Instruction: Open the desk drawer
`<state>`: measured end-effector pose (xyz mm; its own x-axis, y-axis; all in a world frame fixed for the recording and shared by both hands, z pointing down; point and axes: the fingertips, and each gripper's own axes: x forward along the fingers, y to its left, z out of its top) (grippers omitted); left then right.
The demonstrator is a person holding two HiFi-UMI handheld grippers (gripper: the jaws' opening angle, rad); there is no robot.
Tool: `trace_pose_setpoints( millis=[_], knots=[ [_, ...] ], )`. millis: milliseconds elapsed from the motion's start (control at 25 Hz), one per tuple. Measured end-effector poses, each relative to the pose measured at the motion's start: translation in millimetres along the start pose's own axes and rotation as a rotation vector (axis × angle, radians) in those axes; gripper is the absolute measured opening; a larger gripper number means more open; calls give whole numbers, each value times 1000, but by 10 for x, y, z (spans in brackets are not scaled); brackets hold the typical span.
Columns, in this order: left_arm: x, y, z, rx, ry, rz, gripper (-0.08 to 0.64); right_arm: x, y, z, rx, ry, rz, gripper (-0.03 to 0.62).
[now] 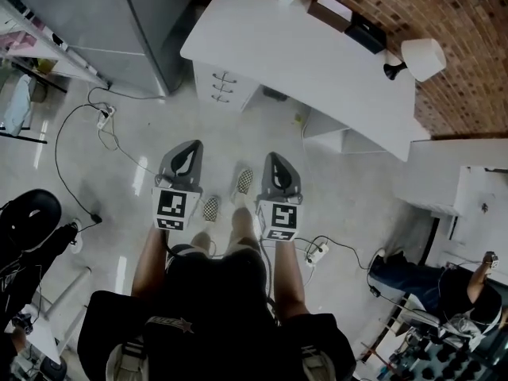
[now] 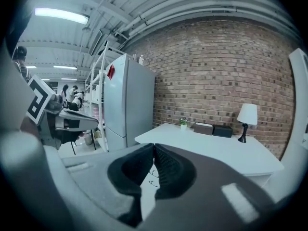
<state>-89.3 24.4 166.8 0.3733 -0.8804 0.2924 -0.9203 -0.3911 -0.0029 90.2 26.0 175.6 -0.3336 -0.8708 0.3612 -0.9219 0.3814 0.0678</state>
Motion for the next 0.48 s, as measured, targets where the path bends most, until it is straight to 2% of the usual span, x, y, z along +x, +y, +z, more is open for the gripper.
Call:
trace_pose_setpoints(
  millis=[480],
  knots=[
    [1173, 371, -392, -76, 80, 98, 9, 1411, -425, -383, 16, 81, 132, 6]
  ],
)
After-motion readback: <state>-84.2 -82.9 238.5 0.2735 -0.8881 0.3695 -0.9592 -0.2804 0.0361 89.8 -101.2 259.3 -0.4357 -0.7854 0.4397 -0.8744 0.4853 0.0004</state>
